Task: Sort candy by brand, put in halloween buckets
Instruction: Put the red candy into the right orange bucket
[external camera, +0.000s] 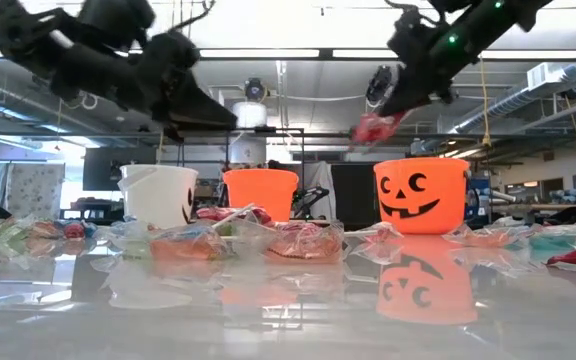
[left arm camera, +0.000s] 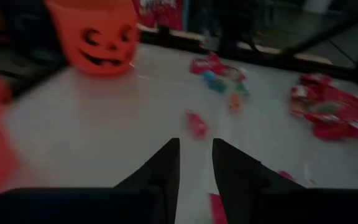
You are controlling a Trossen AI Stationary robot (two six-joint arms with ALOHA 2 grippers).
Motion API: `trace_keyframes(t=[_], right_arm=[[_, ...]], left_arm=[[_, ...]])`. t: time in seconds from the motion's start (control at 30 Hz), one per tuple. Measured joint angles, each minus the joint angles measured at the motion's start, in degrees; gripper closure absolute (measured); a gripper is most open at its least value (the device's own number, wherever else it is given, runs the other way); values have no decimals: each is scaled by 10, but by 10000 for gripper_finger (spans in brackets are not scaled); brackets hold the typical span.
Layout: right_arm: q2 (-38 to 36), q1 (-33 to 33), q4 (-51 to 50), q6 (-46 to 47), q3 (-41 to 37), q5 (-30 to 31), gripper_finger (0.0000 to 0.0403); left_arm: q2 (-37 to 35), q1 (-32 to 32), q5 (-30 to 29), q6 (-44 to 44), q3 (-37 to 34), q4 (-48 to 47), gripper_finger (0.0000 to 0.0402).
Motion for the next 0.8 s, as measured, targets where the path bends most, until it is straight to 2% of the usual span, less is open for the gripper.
trace_keyframes(t=[0.1,0.17,0.23,0.3,0.4,0.6,0.73,0.8], right_arm=[[-21,-53,-44,-1,0,83,400],[-21,-93,-58,-1,0,109,399],[-13,-134,-61,0,0,114,395],[0,-167,-60,-14,0,104,383],[18,-195,-62,-41,0,83,348],[11,-209,-41,-71,0,111,269],[-18,-175,-27,-75,0,89,240],[-29,-150,-23,-75,0,73,236]], left_arm=[[-54,4,-29,-1,-36,-3,300],[-84,10,-37,-7,-53,-12,300],[-108,20,-54,-26,-59,-44,300],[-121,32,-96,-66,-59,-101,300],[-120,53,-123,-103,-42,-215,300],[-109,73,-118,-148,-17,-356,293],[-112,75,-116,-141,-14,-374,279],[-111,75,-94,-115,-14,-357,274]])
